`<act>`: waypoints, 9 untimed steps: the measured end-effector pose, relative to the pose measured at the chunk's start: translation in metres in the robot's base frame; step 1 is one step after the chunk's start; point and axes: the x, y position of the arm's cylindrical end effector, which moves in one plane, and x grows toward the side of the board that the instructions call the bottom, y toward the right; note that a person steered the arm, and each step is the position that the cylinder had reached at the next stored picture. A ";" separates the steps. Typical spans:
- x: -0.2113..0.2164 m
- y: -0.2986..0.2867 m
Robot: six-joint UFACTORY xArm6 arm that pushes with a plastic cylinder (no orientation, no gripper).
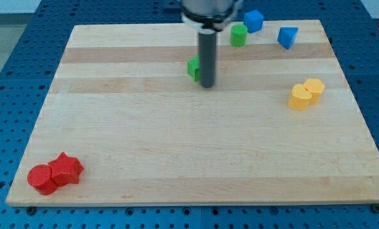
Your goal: Push the green star to the center left side of the board
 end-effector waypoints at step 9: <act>-0.025 -0.207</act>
